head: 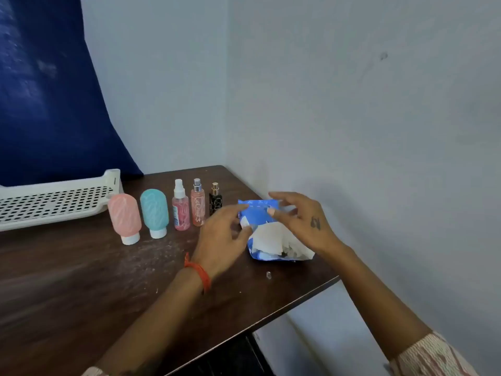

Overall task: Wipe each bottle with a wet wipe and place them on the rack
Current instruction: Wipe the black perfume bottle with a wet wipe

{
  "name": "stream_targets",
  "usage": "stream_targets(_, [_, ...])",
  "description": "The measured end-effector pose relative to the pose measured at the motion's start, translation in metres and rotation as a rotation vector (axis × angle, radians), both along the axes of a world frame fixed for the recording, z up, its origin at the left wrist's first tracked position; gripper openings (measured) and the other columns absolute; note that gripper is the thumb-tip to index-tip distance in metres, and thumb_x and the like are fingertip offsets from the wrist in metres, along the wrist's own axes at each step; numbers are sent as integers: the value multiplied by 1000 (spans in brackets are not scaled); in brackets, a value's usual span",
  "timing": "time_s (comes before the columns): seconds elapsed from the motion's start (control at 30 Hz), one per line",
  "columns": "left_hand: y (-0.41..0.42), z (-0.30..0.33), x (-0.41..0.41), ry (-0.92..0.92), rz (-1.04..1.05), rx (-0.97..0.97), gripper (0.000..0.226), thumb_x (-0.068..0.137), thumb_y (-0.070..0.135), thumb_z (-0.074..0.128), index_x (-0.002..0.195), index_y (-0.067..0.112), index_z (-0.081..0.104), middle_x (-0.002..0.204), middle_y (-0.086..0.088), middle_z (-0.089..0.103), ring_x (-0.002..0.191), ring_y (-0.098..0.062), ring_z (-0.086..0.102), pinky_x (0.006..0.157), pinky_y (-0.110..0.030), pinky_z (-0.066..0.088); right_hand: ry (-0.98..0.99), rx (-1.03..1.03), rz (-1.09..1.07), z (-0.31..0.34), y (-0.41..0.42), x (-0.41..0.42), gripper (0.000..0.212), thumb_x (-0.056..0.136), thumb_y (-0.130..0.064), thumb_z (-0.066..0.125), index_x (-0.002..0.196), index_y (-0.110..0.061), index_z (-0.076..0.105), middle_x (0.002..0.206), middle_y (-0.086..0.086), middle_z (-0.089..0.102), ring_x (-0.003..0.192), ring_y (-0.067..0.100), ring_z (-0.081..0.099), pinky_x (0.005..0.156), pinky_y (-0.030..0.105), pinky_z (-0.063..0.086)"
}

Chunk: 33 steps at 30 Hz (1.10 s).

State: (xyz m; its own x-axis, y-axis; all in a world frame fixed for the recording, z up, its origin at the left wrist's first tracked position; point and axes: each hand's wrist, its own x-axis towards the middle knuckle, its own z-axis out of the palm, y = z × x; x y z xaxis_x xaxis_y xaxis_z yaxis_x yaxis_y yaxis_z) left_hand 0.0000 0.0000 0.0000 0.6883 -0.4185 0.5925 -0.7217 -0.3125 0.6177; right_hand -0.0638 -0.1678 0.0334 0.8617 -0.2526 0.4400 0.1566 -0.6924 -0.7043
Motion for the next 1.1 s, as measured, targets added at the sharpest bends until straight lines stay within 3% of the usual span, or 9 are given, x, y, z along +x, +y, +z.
stream_targets(0.13, [-9, -8, -9, 109, -18, 165, 43, 79, 34, 72, 118, 18, 62, 109, 2, 58, 79, -9, 60, 78, -21, 48, 36, -44, -96, -15, -4, -9, 35, 71, -23, 79, 104, -27, 70, 96, -12, 63, 81, 2, 56, 66, 4, 39])
stream_targets(0.43, [-18, -21, -7, 339, -11, 114, 22, 75, 20, 77, 96, 15, 70, 87, 1, 66, 69, -7, 60, 67, -12, 48, 198, -154, -139, -27, 4, -13, 36, 76, -24, 75, 112, -21, 68, 101, -1, 65, 79, 6, 53, 66, 2, 34])
stream_targets(0.53, [-20, -19, -8, 329, 4, 95, 9, 78, 15, 74, 87, 17, 72, 80, 3, 68, 67, -8, 61, 68, -14, 48, 179, -127, -140, -29, 6, -10, 22, 81, -15, 70, 103, -16, 72, 101, 3, 70, 78, 6, 56, 76, 12, 42])
stream_targets(0.6, [-20, -16, -9, 297, 15, 83, 5, 79, 13, 72, 80, 19, 72, 77, 6, 67, 66, -6, 61, 66, -13, 47, 142, -107, -152, -31, 8, -8, 14, 83, -10, 67, 94, -14, 75, 96, 2, 72, 75, 6, 57, 73, 9, 43])
stream_targets(0.67, [-20, -13, -11, 258, 15, 29, 10, 80, 11, 71, 76, 20, 70, 77, 7, 68, 68, -8, 62, 68, -17, 49, 99, -98, -176, -31, 8, -7, 12, 83, -9, 67, 89, -16, 75, 91, 1, 72, 72, 6, 57, 67, 5, 40])
stream_targets(0.8, [-17, -3, -14, 153, 21, -139, 20, 81, 5, 69, 75, 24, 65, 89, 4, 64, 82, -4, 59, 70, -6, 44, -130, -97, -231, -26, 14, -8, 13, 80, -12, 69, 82, -23, 75, 85, -8, 70, 74, 4, 57, 68, 12, 42])
stream_targets(0.93, [-10, 9, -20, 402, -207, -417, 16, 84, -2, 64, 80, 13, 66, 95, 0, 69, 91, -6, 66, 76, -15, 50, -259, 220, -83, -10, 30, -14, 25, 79, -5, 69, 84, -29, 69, 79, -11, 69, 75, 3, 63, 71, 12, 48])
stream_targets(1.03, [-2, 14, -26, 498, -273, -521, 12, 85, -4, 61, 82, 7, 64, 80, 6, 70, 78, -2, 66, 70, -14, 50, -176, 403, 55, -4, 41, -15, 38, 80, -1, 68, 97, -35, 64, 81, -6, 66, 73, 3, 62, 72, 16, 51])
stream_targets(1.1, [5, 15, -28, 475, -242, -540, 14, 83, -4, 62, 82, 9, 64, 77, 7, 70, 76, -1, 66, 69, -13, 49, -96, 481, 99, -5, 47, -14, 41, 81, -3, 68, 107, -33, 62, 96, -3, 65, 76, 4, 62, 72, 16, 50])
